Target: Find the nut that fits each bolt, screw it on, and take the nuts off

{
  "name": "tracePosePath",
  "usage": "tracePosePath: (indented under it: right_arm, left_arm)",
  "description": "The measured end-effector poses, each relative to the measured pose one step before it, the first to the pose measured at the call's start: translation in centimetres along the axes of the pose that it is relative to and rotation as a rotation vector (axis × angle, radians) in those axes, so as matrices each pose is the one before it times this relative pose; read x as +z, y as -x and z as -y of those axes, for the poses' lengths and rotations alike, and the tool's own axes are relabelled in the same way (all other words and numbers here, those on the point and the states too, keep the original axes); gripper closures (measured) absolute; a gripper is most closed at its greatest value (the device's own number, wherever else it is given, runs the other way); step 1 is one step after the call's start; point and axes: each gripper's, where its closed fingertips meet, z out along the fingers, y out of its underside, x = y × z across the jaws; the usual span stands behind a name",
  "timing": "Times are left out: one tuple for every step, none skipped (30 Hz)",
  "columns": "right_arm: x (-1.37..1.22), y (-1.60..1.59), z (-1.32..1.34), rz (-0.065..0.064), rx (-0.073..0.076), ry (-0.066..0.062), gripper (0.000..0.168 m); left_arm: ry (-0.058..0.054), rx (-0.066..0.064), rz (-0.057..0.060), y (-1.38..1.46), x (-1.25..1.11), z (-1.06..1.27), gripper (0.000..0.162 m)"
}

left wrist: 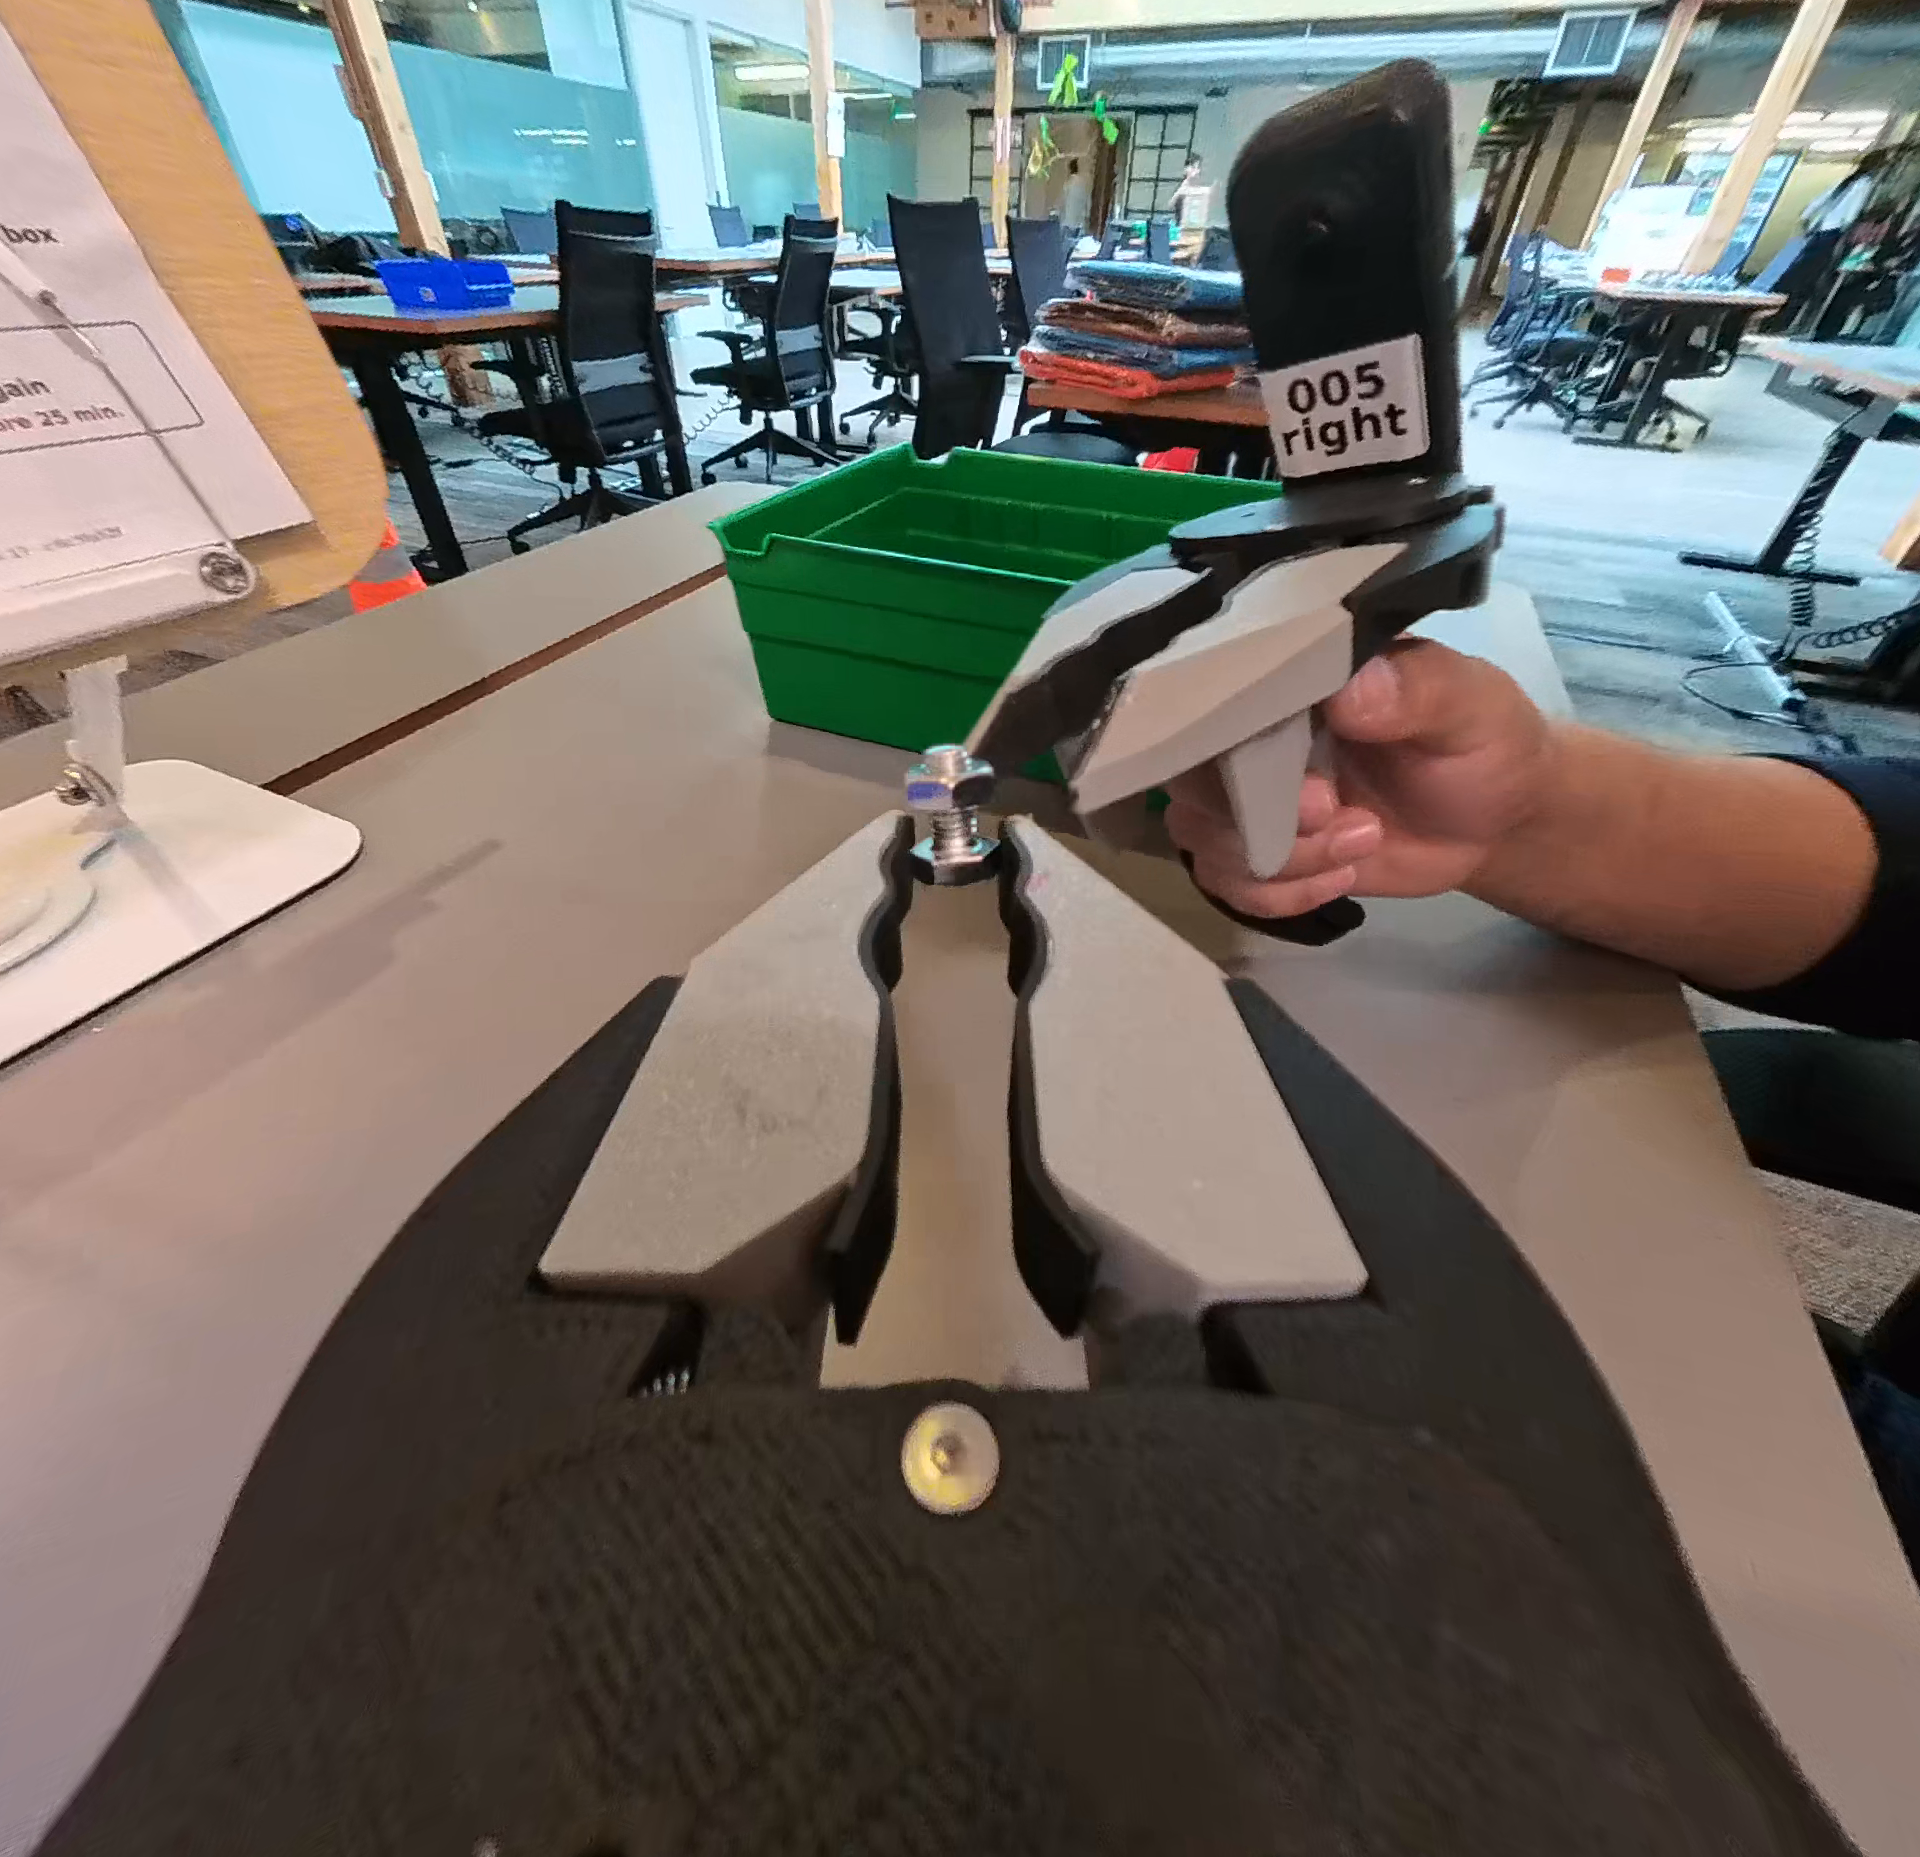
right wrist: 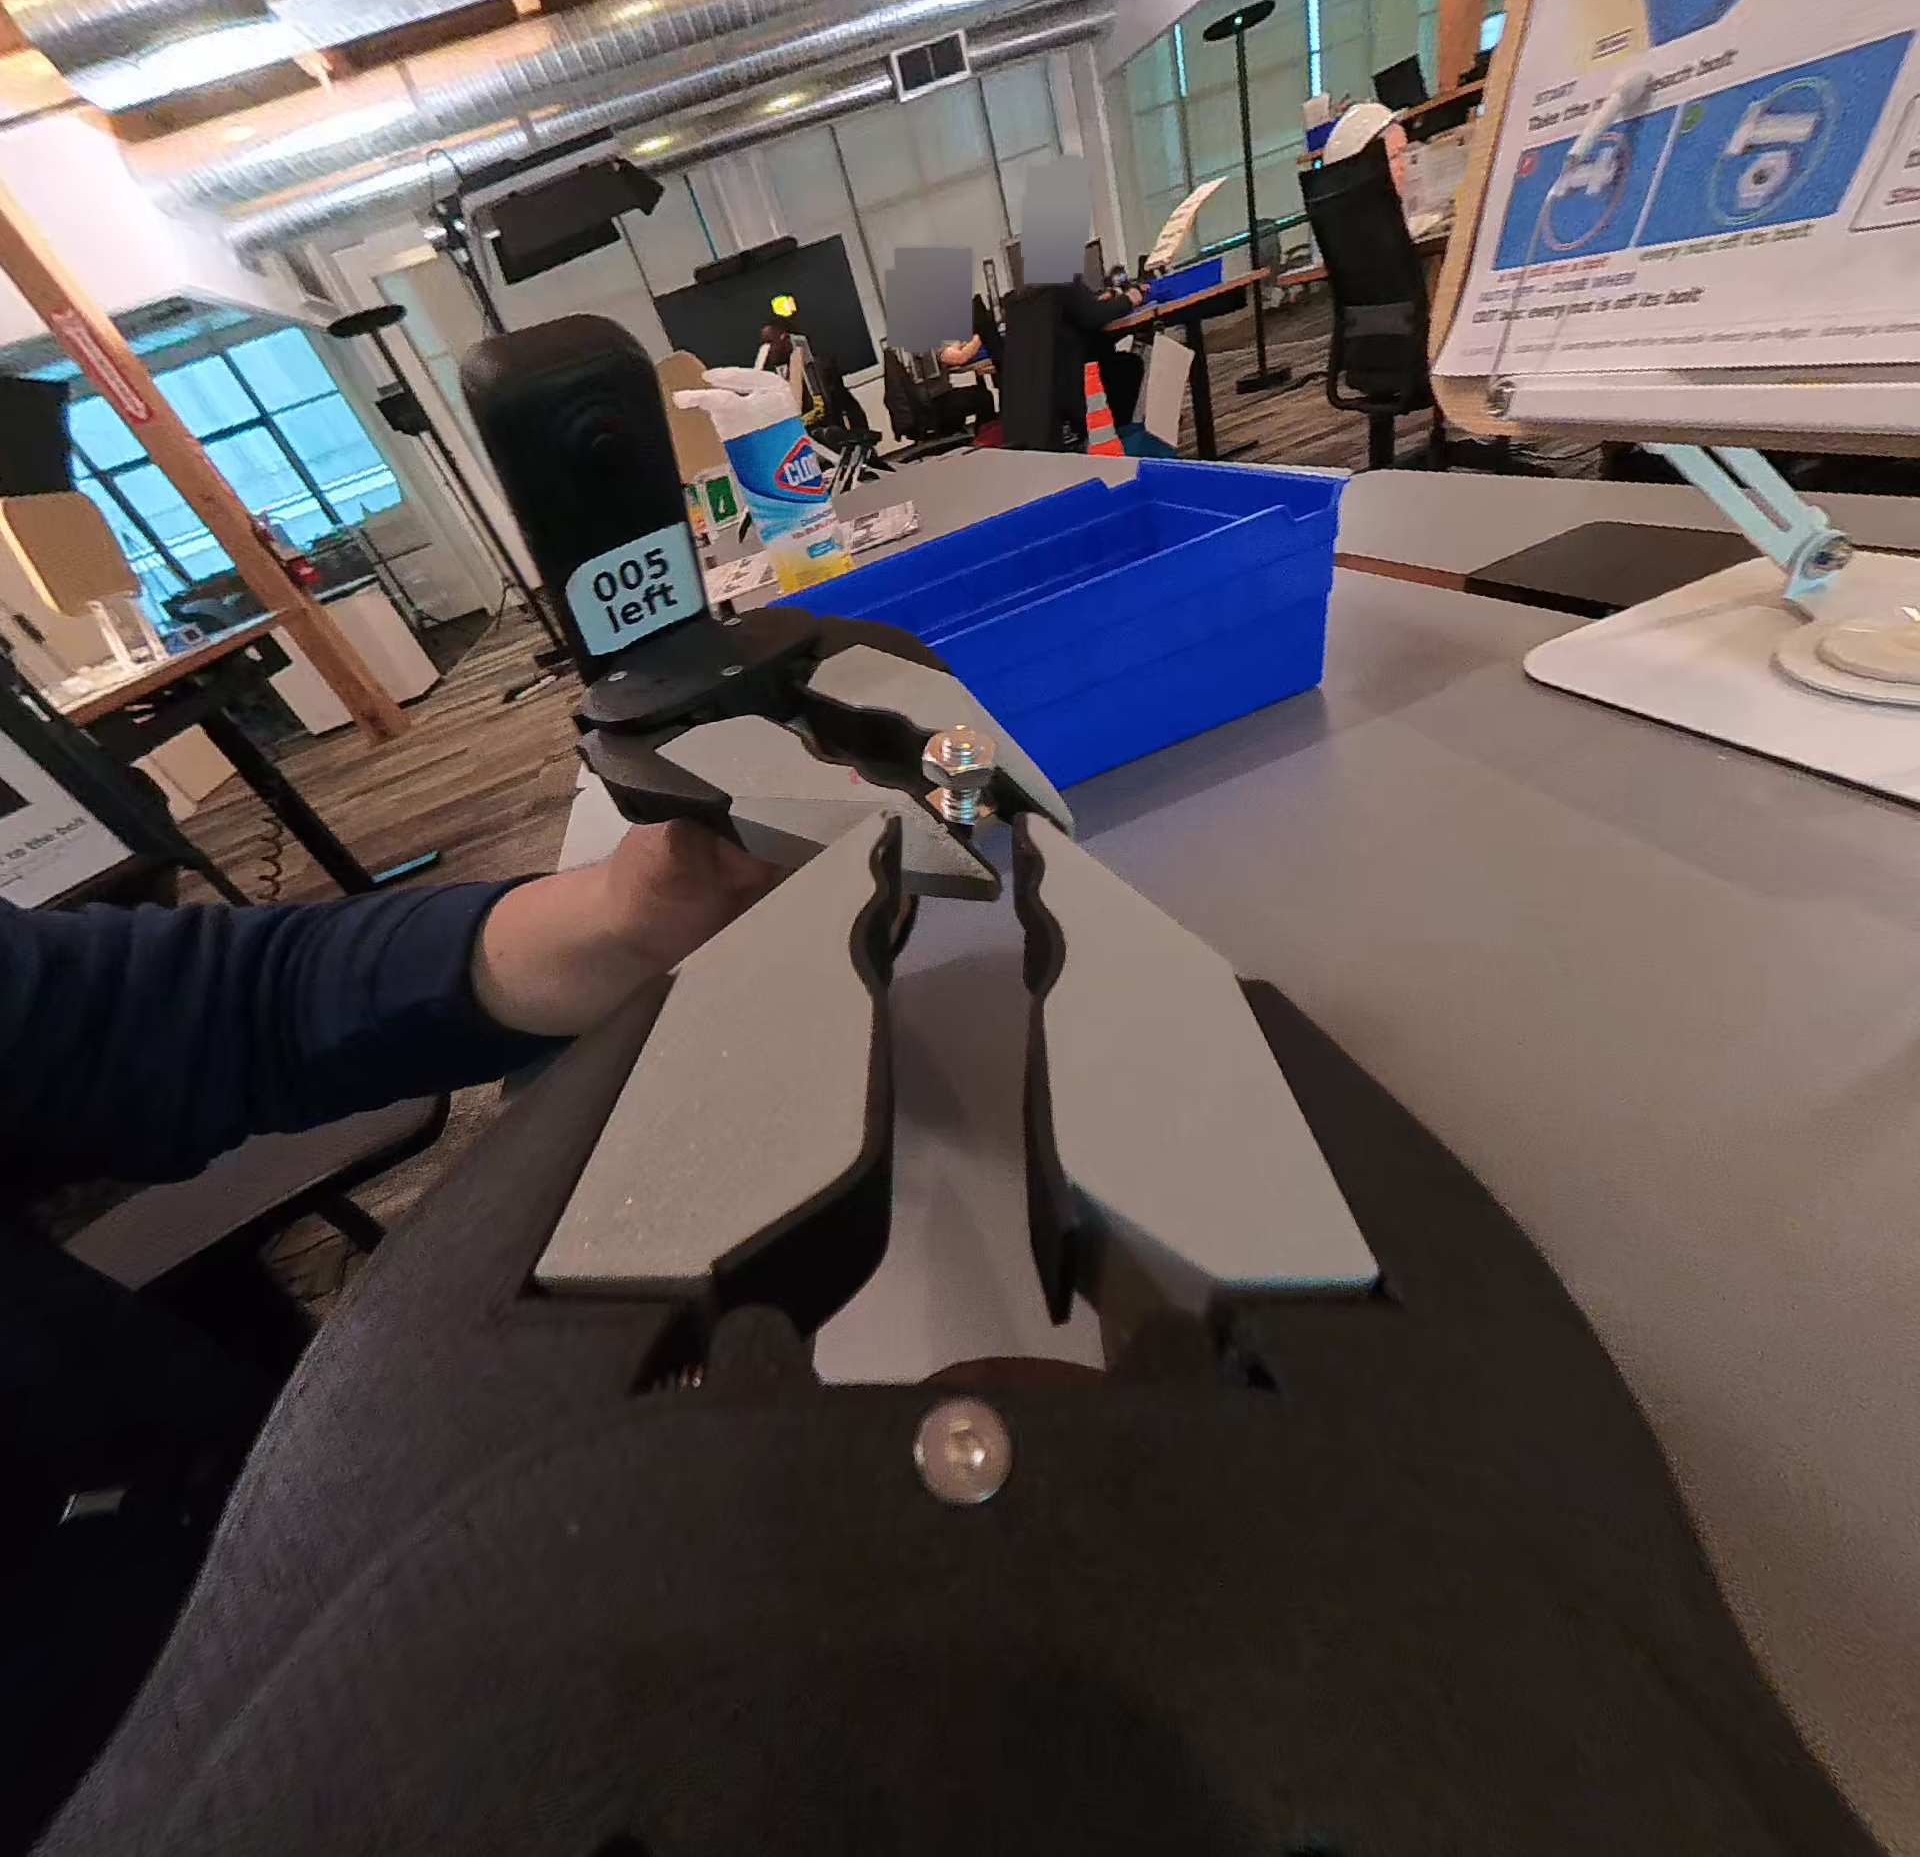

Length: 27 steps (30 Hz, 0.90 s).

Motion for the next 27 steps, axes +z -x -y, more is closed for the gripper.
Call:
tracePosePath:
  right_arm:
    - [0.18, 0.36, -0.079, 0.0142, -0.0089, 0.0021, 0.15]
    - [0.172, 0.336, -0.04, 0.0105, -0.0113, -0.0001, 0.15]
    - [0.134, 0.047, -0.007, -0.0092, -0.0128, -0.0014, 0.146]
    - [0.057, -0.028, 0.019, -0.0109, -0.0144, -0.0031, 0.147]
    - [-0.022, 0.106, 0.151, 0.0022, -0.01, -0.0098, 0.148]
    - [-0.03, 0.124, 0.122, 0.0073, 0.0016, -0.006, 0.148]
    - [-0.054, -0.059, 0.056, -0.0004, 0.0046, -0.0019, 0.148]
    - [-0.102, -0.238, 0.058, -0.0112, 0.0026, -0.0002, 0.148]
    - [-0.164, -0.3, 0.108, -0.0144, -0.002, -0.0035, 0.148]
    - [-0.178, -0.143, 0.146, -0.0072, -0.0052, -0.0061, 0.148]
    - [-0.122, 0.006, 0.106, 0.0002, -0.0043, -0.0038, 0.148]
    - [-0.024, 0.091, 0.027, 0.0045, -0.0022, 0.0003, 0.148]
    - [0.098, 0.12, -0.117, 0.0053, -0.0006, 0.0061, 0.149]
    - [0.201, 0.16, -0.234, 0.0055, -0.002, 0.0116, 0.148]
    - [0.238, 0.104, -0.159, -0.0008, -0.0048, 0.0049, 0.146]
    - [0.219, 0.128, -0.186, 0.0003, -0.0066, 0.0066, 0.145]
    - [0.195, 0.224, -0.214, 0.0076, -0.0072, 0.0081, 0.144]
    - [0.139, 0.172, -0.13, 0.0059, -0.0061, 0.0041, 0.144]
    - [0.051, 0.043, -0.079, -0.0003, -0.0043, 0.0033, 0.143]
    - [-0.046, -0.153, -0.053, -0.0099, -0.0071, 0.0062, 0.144]
    - [-0.152, -0.313, 0.044, -0.0177, -0.0078, 0.0025, 0.146]
    - [-0.223, -0.336, 0.188, -0.0167, -0.0027, -0.0076, 0.146]
    - [-0.256, -0.167, 0.294, -0.0035, 0.0061, -0.0144, 0.146]
    - [-0.223, -0.043, 0.275, 0.0064, 0.013, -0.0145, 0.147]
    - [-0.141, -0.028, 0.15, 0.0063, 0.0136, -0.0079, 0.147]
    - [-0.014, -0.008, -0.014, 0.0046, 0.0086, 0.0001, 0.147]
    - [0.091, 0.147, -0.141, 0.0082, 0.0011, 0.0061, 0.147]
  left_arm:
    - [0.0044, 0.0012, -0.0102, -0.213, 0.12, -0.107, 0.148]
    - [0.0136, 0.0092, -0.0119, -0.356, 0.212, -0.251, 0.148]
    - [0.0074, 0.0136, -0.008, -0.371, 0.23, -0.163, 0.148]
    - [0.0076, 0.0106, 0.0014, -0.242, 0.201, -0.161, 0.148]
    - [0.0099, 0.0112, -0.0141, -0.405, 0.171, -0.141, 0.148]
    - [0.005, 0.0092, -0.0002, -0.153, 0.108, -0.043, 0.148]
    - [-0.0012, 0.0096, 0.0069, 0.034, 0.011, 0.032, 0.148]
    - [0.0012, 0.0023, 0.0131, 0.245, -0.056, -0.015, 0.148]
    - [-0.0003, -0.0054, 0.0126, 0.329, -0.108, -0.001, 0.148]
    - [-0.0038, -0.0118, 0.0103, 0.368, -0.149, 0.033, 0.148]
    - [-0.0031, -0.0111, 0.0018, 0.238, -0.13, 0.032, 0.148]
    - [0.0007, -0.0061, -0.0005, 0.125, -0.089, -0.005, 0.148]
    - [-0.0009, 0.0005, -0.0022, -0.019, -0.027, 0.028, 0.148]
    - [0.0004, 0.0042, -0.0093, -0.227, 0.044, 0.014, 0.148]
    - [0.0098, 0.0075, -0.0133, -0.376, 0.153, -0.14, 0.148]
    - [0.0104, 0.0129, -0.0089, -0.397, 0.228, -0.16, 0.148]
    - [0.0081, 0.0167, -0.0084, -0.463, 0.252, -0.136, 0.148]
    - [0.0097, 0.0162, -0.0067, -0.419, 0.238, -0.13, 0.148]
    - [0.0089, 0.0151, 0.003, -0.195, 0.185, -0.115, 0.148]
    - [0.0041, 0.0128, 0.0122, 0.08, 0.074, -0.051, 0.148]
    - [0.0019, 0.0044, 0.0148, 0.276, -0.04, -0.024, 0.148]
    - [-0.0023, -0.0068, 0.013, 0.4, -0.162, 0.009, 0.148]
    - [-0.0065, -0.0124, 0.0098, 0.44, -0.25, 0.055, 0.148]
    - [-0.0077, -0.011, 0.0071, 0.412, -0.276, 0.072, 0.148]
    - [-0.0096, -0.0096, 0.002, 0.295, -0.248, 0.112, 0.148]
    - [-0.0064, -0.0095, -0.0022, 0.163, -0.153, 0.079, 0.148]
    - [-0.0035, -0.0075, -0.0008, 0.073, -0.044, 0.039, 0.148]
